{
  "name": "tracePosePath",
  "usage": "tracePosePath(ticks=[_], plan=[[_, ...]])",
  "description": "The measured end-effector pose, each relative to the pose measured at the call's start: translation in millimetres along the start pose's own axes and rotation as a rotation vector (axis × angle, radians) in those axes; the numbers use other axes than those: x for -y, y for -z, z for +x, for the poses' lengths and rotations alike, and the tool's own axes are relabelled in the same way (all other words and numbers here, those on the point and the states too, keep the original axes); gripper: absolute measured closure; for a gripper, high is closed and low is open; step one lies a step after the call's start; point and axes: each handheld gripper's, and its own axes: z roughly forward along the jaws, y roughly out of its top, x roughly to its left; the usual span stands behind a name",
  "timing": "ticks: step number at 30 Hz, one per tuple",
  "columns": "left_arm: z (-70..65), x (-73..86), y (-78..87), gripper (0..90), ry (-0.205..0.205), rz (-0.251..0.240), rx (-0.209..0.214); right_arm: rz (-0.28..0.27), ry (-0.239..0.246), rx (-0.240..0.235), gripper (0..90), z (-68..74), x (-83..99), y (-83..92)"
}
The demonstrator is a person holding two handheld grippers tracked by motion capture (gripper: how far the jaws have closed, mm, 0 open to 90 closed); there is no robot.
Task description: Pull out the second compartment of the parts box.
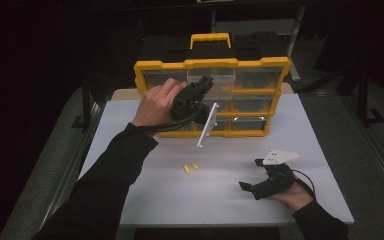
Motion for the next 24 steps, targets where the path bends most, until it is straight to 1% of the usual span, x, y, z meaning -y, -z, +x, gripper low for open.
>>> tracePosePath(ticks=[8,20,22,24], plan=[[-0.6,-3.1,7.2,80.0,-0.008,-0.008,-0.008,0.000,-0.003,0.002,0.0,-0.3,0.2,0.0],[-2.4,-7.3,15.7,80.1,-0.006,-0.025,-0.020,-0.001,-0.005,0.003,0.0,-0.3,0.2,0.0],[-2.2,-8.1,17.0,80.1,-0.016,-0.022,-0.020,-0.001,-0.004,0.003,0.0,-0.4,0.2,0.0],[-2.4,-7.9,18.3,80.1,-0.015,-0.024,-0.019,-0.002,-0.005,0.003,0.0,-0.5,0.2,0.0]])
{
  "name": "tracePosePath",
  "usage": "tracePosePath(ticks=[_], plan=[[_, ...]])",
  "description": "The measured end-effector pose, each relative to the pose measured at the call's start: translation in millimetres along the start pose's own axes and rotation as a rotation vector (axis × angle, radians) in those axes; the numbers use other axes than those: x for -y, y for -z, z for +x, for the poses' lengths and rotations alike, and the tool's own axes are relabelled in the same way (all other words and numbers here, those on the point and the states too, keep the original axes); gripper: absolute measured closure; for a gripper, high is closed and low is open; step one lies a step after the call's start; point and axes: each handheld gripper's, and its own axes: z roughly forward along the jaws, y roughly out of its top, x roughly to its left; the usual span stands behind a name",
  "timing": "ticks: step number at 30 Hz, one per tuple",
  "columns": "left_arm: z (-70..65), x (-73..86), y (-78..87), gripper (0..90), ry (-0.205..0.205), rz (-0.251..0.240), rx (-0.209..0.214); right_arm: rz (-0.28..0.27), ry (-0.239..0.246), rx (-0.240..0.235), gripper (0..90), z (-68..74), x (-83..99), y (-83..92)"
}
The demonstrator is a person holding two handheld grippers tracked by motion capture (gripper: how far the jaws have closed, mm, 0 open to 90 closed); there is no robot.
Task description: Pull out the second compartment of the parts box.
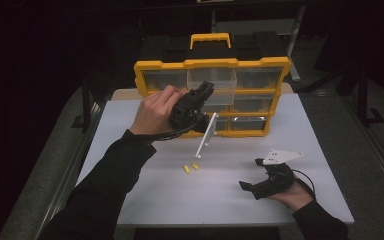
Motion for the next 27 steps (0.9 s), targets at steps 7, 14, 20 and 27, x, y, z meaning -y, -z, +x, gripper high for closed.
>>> tracePosePath(ticks=[7,14,20,27], plan=[[0.6,-2.9,5.8,80.2,-0.007,-0.007,-0.007,0.001,0.000,0.000,0.0,0.1,0.0,0.0],[-0.4,-4.3,12.4,80.2,-0.014,-0.016,-0.013,0.001,0.001,0.002,0.0,0.0,0.0,0.0],[-1.4,-5.4,17.5,80.2,-0.014,-0.025,-0.020,0.001,0.001,0.001,0.0,0.2,0.0,-0.1],[-3.7,-7.2,20.2,80.2,-0.026,-0.026,-0.022,0.002,0.001,0.001,0.0,0.3,0.0,-0.2]])
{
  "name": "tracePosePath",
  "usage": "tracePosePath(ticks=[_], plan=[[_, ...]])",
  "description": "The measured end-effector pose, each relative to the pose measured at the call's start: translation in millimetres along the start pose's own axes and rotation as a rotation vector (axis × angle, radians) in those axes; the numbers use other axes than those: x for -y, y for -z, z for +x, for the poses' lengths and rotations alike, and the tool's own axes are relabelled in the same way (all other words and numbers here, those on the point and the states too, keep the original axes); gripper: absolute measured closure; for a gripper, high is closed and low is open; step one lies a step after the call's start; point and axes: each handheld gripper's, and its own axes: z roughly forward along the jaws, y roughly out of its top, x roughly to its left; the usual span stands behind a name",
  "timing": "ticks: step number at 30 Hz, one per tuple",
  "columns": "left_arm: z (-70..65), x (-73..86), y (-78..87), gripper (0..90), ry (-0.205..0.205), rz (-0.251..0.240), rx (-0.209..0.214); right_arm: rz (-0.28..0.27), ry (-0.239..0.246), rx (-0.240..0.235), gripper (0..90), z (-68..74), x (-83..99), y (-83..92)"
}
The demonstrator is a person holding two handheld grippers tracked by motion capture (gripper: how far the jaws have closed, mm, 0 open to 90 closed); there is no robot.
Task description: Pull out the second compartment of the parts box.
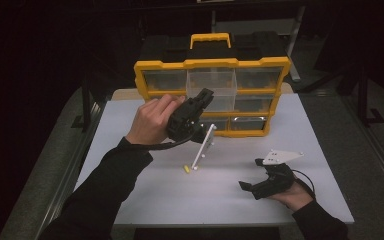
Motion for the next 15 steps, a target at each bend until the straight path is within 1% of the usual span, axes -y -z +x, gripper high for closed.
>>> tracePosePath(ticks=[7,9,13,15], plan=[[-1.9,-0.5,1.5,79.8,0.003,-0.001,0.006,0.000,0.000,-0.001,0.0,0.2,0.0,0.1],[-3.4,-0.9,1.8,79.5,0.008,-0.009,0.005,0.001,0.000,-0.001,0.0,0.1,0.1,0.0],[-4.4,-1.5,2.2,79.2,0.008,-0.002,0.000,0.002,0.000,0.000,0.0,0.2,0.2,-0.2],[-4.0,-1.4,1.9,78.2,0.013,-0.003,0.006,0.002,0.001,0.000,0.0,0.2,0.1,-0.3]])
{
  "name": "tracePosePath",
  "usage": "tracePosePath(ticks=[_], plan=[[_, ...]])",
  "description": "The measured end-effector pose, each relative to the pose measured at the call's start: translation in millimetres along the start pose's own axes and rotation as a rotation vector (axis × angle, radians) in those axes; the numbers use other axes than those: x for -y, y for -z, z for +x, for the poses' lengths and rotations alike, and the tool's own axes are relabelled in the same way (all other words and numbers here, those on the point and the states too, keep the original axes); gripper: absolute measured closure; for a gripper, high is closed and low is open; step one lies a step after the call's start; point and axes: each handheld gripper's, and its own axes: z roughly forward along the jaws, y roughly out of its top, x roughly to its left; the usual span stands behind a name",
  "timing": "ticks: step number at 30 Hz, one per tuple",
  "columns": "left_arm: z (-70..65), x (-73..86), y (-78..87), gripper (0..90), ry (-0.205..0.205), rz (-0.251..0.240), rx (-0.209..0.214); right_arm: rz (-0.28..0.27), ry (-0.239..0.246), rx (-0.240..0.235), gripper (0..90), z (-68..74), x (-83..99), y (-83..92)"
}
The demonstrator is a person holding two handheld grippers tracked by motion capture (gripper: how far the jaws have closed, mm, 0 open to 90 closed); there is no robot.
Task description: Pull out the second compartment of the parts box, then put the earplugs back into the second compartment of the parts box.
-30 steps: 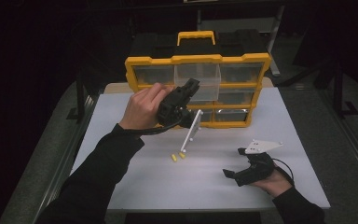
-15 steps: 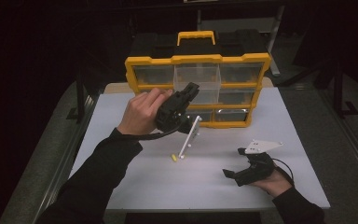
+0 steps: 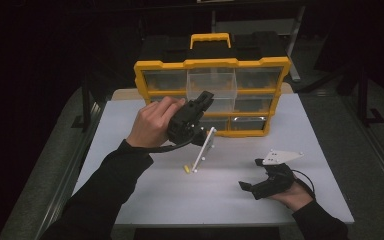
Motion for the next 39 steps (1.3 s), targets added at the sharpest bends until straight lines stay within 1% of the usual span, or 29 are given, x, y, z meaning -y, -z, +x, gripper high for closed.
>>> tracePosePath(ticks=[1,2,3,6,8,10,14,16,18,19,20,23,25,27,29,32,35,39], plan=[[-0.2,0.2,0.0,75.5,-0.005,0.003,0.003,0.000,0.000,0.000,0.0,0.0,0.0,0.0],[-1.0,0.2,-0.2,69.2,-0.007,0.006,-0.002,0.000,-0.001,0.000,0.0,0.0,0.0,0.0],[-1.5,0.1,0.1,64.7,-0.012,0.011,-0.008,0.001,-0.002,0.000,0.0,-0.1,0.0,0.0],[-2.7,-0.3,1.0,56.5,-0.003,0.016,-0.015,-0.001,-0.002,0.001,0.0,0.2,-0.4,-0.2],[-4.3,-0.4,1.8,51.6,0.008,0.010,-0.019,-0.003,-0.005,0.000,0.0,0.3,-0.7,-0.6],[-5.6,-0.7,3.3,47.1,0.007,0.014,-0.022,-0.001,-0.004,-0.002,0.0,-0.5,-0.6,-1.1],[-9.7,-1.6,5.5,41.5,0.011,0.008,-0.024,-0.003,-0.009,-0.003,0.0,-1.0,-0.7,-0.7],[-12.0,-2.4,7.4,40.1,0.008,0.003,-0.023,-0.001,-0.004,-0.002,0.0,-0.8,-0.2,-0.6],[-13.8,-2.9,9.4,39.2,0.015,-0.003,-0.022,0.003,-0.005,0.000,0.0,-0.5,0.5,-0.5],[-14.9,-3.0,10.2,38.9,0.026,-0.008,-0.021,0.002,-0.005,0.001,0.0,-0.5,0.6,-0.4],[-15.7,-3.4,11.4,38.4,0.020,-0.007,-0.020,0.003,-0.006,0.003,0.0,-0.4,0.4,0.0],[-18.7,-4.6,13.8,37.6,0.025,-0.010,-0.021,-0.006,-0.002,0.002,0.0,-0.4,-0.6,-0.3],[-19.8,-4.7,15.3,36.7,0.029,-0.009,-0.017,0.000,0.004,0.001,0.0,-0.7,-0.3,-0.9],[-21.0,-4.7,16.9,35.6,0.045,-0.017,-0.015,-0.004,0.000,0.000,0.0,-0.7,-0.4,-0.4],[-22.2,-4.9,18.4,34.9,0.040,-0.013,-0.015,-0.003,0.003,0.001,0.0,-0.5,0.0,0.1],[-24.1,-5.5,20.1,34.2,0.048,-0.018,-0.010,-0.005,0.000,0.002,0.0,-1.1,-0.1,0.0],[-26.4,-6.6,21.1,33.5,0.042,-0.018,-0.011,-0.004,0.003,0.001,0.0,-0.2,-0.2,-0.2],[-31.1,-8.7,22.6,33.8,0.048,-0.019,-0.001,-0.003,0.001,0.002,0.0,-0.5,0.3,0.2]])
